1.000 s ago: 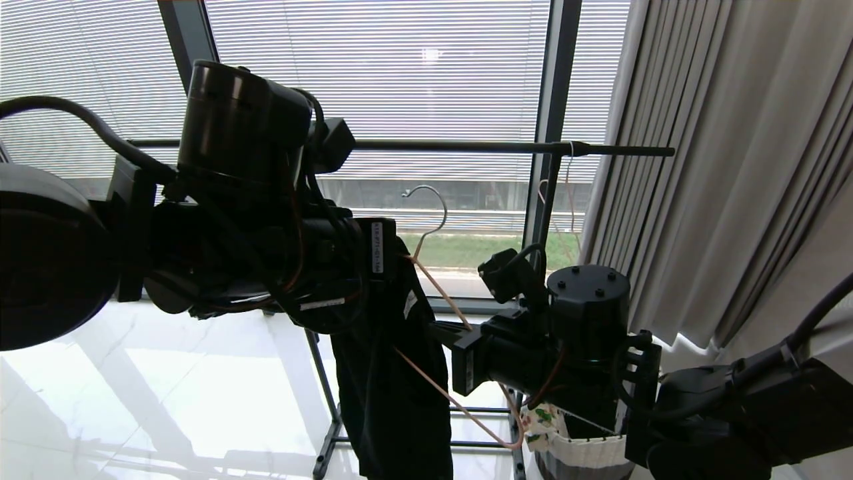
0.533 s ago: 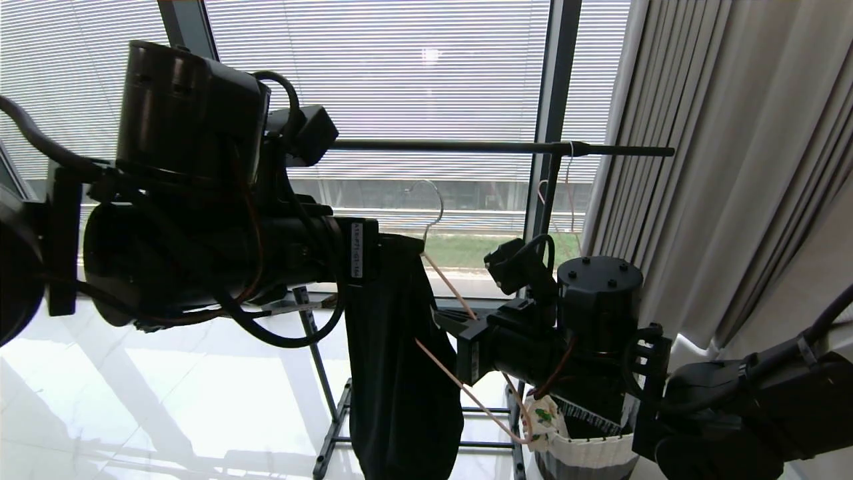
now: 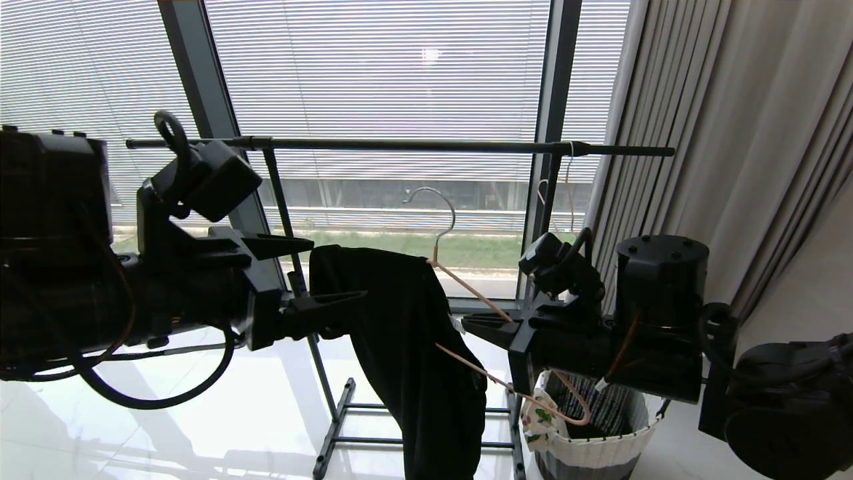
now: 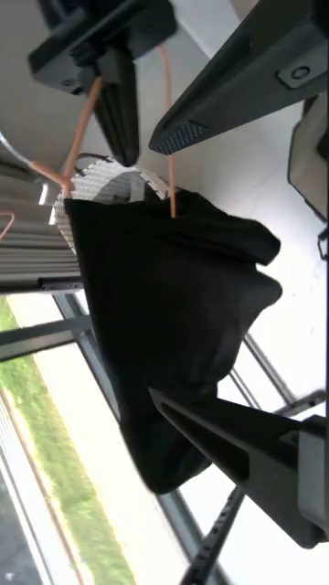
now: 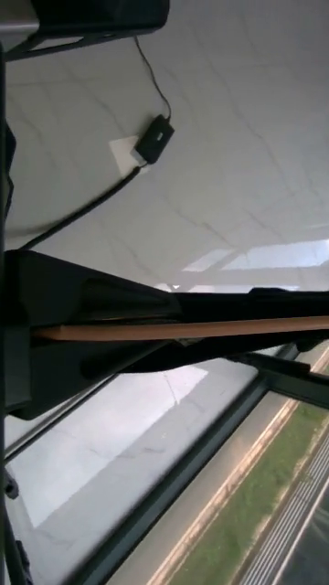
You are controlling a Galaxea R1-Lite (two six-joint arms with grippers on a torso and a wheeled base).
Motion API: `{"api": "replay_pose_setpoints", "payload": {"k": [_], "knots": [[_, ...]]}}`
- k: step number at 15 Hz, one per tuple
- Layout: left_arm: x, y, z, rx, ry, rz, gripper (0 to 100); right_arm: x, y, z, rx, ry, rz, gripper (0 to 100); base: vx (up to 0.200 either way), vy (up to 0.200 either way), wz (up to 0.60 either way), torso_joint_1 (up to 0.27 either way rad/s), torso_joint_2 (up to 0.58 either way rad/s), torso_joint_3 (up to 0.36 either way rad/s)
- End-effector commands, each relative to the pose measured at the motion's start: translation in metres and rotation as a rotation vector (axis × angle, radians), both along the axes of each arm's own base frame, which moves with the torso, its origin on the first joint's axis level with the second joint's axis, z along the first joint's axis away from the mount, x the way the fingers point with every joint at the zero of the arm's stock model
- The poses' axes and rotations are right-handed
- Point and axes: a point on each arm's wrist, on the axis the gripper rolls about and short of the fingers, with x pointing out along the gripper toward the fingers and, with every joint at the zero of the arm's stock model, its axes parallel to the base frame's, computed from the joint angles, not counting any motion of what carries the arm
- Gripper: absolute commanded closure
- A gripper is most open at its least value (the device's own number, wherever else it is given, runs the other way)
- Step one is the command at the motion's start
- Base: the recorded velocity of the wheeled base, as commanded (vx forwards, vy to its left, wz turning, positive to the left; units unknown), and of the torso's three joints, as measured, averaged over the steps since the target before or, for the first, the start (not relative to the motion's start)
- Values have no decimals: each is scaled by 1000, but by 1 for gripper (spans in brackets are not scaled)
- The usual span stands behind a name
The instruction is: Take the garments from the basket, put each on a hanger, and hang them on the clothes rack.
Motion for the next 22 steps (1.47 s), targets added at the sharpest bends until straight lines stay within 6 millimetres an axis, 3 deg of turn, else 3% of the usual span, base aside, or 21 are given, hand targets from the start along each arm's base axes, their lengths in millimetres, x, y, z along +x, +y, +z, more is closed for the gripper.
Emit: {"api": "replay_pose_setpoints", "payload": {"k": [1, 5, 8, 14, 18, 19, 22], "knots": [[-8, 24, -16, 43, -47, -65, 0, -10, -26, 21, -4, -42, 36, 100, 0, 0, 0, 0, 0, 0], [-19, 6, -22, 27, -40, -241, 0, -27, -46, 28, -87, -57, 173, 100, 0, 0, 0, 0, 0, 0], [-39, -10, -35, 32, -4, -366, 0, -43, -56, 28, -140, -56, 275, 100, 0, 0, 0, 0, 0, 0], [-45, -23, -63, 88, 70, -453, 0, -80, -49, 20, -159, -54, 419, 100, 0, 0, 0, 0, 0, 0], [-41, -28, -67, 108, 61, -436, 0, -86, -44, 21, -157, -57, 447, 100, 0, 0, 0, 0, 0, 0], [-43, -30, -69, 111, 66, -446, 100, -86, -44, 21, -156, -58, 447, 100, 0, 0, 0, 0, 0, 0], [-42, -35, -73, 144, 75, -431, 100, -87, -44, 22, -152, -60, 448, 100, 0, 0, 0, 0, 0, 0]]}}
